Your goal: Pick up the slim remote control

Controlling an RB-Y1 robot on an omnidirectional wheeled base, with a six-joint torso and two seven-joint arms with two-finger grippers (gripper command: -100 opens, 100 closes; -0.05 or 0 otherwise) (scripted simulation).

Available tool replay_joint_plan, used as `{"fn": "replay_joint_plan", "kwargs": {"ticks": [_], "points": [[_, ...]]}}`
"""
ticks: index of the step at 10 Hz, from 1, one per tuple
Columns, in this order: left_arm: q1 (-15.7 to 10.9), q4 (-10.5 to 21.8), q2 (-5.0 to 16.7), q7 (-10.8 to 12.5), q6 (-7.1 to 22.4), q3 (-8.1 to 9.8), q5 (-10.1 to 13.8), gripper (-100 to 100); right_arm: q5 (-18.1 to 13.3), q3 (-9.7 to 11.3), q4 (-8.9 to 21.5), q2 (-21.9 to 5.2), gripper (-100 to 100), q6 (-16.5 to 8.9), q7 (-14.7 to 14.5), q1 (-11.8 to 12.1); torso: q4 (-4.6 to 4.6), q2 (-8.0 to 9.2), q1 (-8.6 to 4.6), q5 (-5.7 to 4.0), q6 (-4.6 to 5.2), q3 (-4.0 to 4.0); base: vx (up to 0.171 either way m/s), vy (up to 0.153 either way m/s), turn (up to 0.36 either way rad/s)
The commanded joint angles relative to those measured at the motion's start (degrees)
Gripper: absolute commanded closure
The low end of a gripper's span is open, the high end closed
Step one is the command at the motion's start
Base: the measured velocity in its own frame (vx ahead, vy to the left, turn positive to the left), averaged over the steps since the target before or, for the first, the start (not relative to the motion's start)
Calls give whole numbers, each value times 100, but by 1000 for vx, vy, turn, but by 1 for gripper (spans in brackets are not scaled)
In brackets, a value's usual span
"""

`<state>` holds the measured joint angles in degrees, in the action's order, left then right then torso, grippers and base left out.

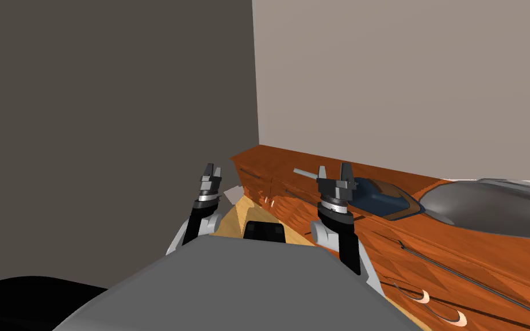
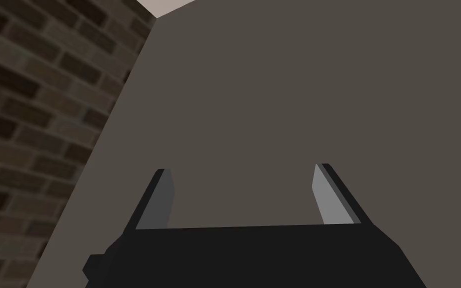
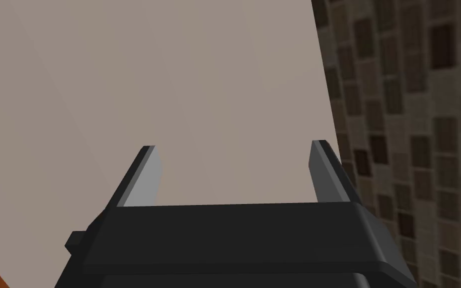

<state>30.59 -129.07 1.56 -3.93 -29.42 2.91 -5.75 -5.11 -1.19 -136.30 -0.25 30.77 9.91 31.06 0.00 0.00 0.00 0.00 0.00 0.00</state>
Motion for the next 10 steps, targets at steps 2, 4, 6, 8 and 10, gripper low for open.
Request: {"fn": "replay_joint_plan", "kwargs": {"ticks": [2, 4, 6, 8, 10], "points": [[0, 0, 0, 0, 0, 0, 0, 0, -9, -34, 117, -417, -100, 57, 77, -17, 0, 2, -3, 0, -1, 1, -13, -8, 100], [-1, 0, 0, 0, 0, 0, 0, 0, -22, -88, 286, -764, -100, 143, 189, -43, 2, 9, -10, -2, -1, 5, -36, -19, 151], [0, 0, 0, 0, 0, 0, 0, 0, -31, -124, 393, -1080, -100, 198, 261, -60, 3, 12, -11, -2, 1, 7, -31, -18, 99], [0, 0, 0, 0, 0, 0, 0, 0, -41, -164, 513, -1361, -100, 260, 341, -78, 2, 9, -8, -2, 1, 5, -27, -13, 115], [0, 0, 0, 0, 0, 0, 0, 0, -52, -209, 644, -1642, -100, 328, 429, -98, 2, 10, -7, -2, 1, 6, -35, -14, 110]]}}
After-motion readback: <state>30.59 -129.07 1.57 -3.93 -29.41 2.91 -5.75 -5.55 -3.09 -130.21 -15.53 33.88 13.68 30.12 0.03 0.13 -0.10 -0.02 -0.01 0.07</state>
